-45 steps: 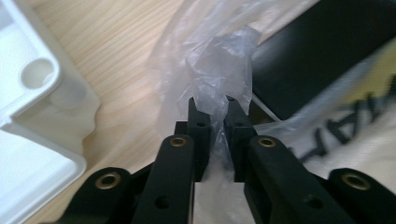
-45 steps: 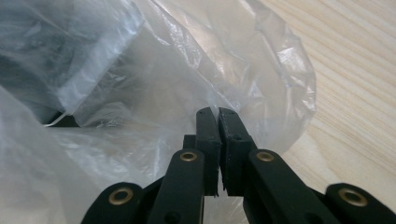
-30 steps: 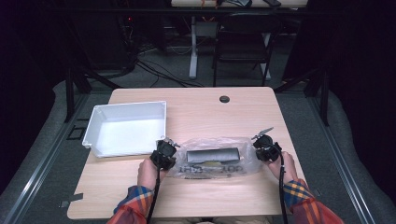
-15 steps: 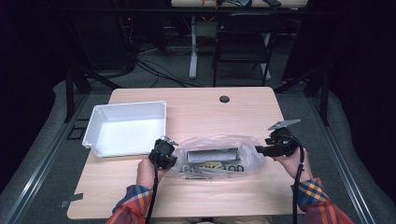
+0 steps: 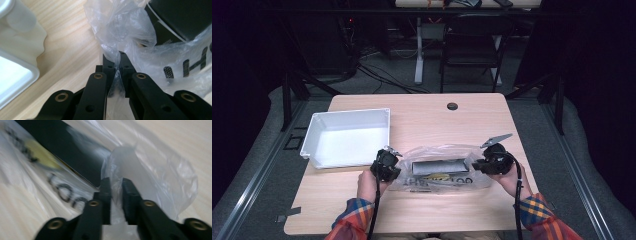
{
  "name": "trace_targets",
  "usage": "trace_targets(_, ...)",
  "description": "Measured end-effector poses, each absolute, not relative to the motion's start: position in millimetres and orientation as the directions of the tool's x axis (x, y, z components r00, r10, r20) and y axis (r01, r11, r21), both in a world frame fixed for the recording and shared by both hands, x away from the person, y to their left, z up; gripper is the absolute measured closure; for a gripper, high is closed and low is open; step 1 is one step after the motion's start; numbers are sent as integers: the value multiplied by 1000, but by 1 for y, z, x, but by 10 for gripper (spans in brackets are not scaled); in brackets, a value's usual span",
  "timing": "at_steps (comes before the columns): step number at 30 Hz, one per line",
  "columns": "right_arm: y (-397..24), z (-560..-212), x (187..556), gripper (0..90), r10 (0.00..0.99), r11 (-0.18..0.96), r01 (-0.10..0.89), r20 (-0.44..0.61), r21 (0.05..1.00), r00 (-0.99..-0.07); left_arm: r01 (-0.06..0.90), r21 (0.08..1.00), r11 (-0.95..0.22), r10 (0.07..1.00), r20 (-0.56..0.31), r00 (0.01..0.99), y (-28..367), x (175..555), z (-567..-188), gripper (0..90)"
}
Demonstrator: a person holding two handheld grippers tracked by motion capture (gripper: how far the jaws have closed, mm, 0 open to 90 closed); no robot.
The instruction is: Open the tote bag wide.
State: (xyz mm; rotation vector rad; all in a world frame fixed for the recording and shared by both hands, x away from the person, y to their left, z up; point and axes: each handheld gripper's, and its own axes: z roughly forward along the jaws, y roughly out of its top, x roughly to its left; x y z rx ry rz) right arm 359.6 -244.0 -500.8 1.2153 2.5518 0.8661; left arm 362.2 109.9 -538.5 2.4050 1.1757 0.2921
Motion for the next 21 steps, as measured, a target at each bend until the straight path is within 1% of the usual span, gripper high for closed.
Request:
trace_targets(1,-246,-507,362,863,764,496,664,82,559,-640,693,467,-548,784,-3,621,111,362,-538,874)
trace_targets(3,-251,-517,367,894,782,494,695,83,522,-618,701,455,-549,783,-12,622,113,361,-539,879)
trace_targets(6,-259,-528,373,899,815,476,736,74,482,-575,702,437,-562,780,-2,626,117,361,-539,885)
trace_targets(11,-267,-537,379,900,833,481,760,43,437,-552,709,422,-564,782,-2,623,120,361,-541,889)
trace_targets(13,-265,-540,379,900,843,468,766,36,442,-536,707,404,-580,776,9,631,119,361,-542,890)
trace_targets(14,-265,-539,380,900,833,494,760,21,423,-553,707,396,-587,773,13,634,118,361,-543,891)
trace_targets(16,-264,-540,379,900,832,499,763,18,410,-554,709,381,-594,771,17,637,118,360,-544,892)
trace_targets(21,-264,-539,376,900,812,529,764,40,368,-582,707,333,-624,754,20,656,118,360,-545,892)
